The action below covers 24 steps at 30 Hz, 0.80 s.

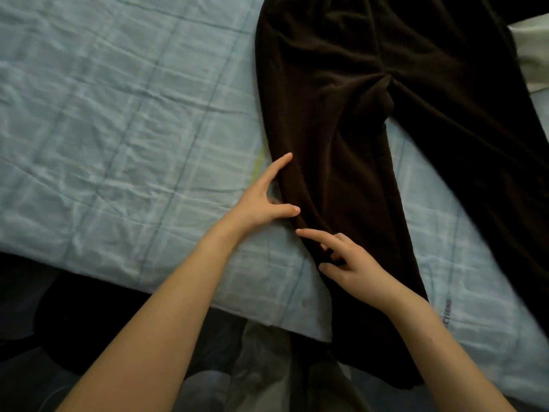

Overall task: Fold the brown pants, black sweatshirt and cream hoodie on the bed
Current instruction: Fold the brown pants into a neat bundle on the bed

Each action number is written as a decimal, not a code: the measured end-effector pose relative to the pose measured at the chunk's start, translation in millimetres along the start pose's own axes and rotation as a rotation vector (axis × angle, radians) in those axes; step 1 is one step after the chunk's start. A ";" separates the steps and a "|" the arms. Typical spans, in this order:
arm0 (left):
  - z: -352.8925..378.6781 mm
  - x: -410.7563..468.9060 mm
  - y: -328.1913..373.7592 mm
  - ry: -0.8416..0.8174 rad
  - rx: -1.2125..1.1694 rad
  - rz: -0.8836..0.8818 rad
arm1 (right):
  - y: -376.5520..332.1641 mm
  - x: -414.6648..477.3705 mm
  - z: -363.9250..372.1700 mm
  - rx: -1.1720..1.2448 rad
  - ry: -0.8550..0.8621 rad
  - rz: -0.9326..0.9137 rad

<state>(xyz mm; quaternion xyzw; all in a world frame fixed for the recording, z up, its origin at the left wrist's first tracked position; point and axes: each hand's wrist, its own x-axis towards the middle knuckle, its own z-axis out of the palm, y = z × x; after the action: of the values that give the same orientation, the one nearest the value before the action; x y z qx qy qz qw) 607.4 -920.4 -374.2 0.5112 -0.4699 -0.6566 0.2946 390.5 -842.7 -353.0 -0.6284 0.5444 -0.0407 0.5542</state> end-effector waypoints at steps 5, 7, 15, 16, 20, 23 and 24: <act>20.7 13.8 21.7 0.026 -0.088 0.013 | -1.9 -11.1 -33.4 0.148 -0.108 -0.027; 36.5 22.1 34.2 0.040 -0.041 0.046 | 2.6 -22.0 -48.7 0.261 -0.094 -0.055; 152.7 72.2 92.7 -0.001 0.029 0.174 | 62.0 -83.9 -137.0 0.890 -0.011 -0.154; 171.0 80.1 98.7 -0.003 0.047 0.181 | 72.3 -92.6 -151.6 0.936 -0.003 -0.172; 253.1 110.4 126.6 -0.038 0.099 0.203 | 115.8 -133.0 -213.8 1.088 0.023 -0.264; 320.9 144.3 131.4 -0.016 0.129 0.211 | 156.9 -157.0 -260.3 1.195 0.078 -0.273; 343.0 158.5 127.4 -0.003 0.142 0.192 | 173.8 -161.0 -274.0 1.188 0.130 -0.229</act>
<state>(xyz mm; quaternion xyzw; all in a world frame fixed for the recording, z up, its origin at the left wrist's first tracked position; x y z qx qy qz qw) 222.1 -998.5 -307.4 0.4824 -0.5623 -0.5914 0.3183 35.1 -868.0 -288.0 -0.2627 0.3901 -0.4351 0.7678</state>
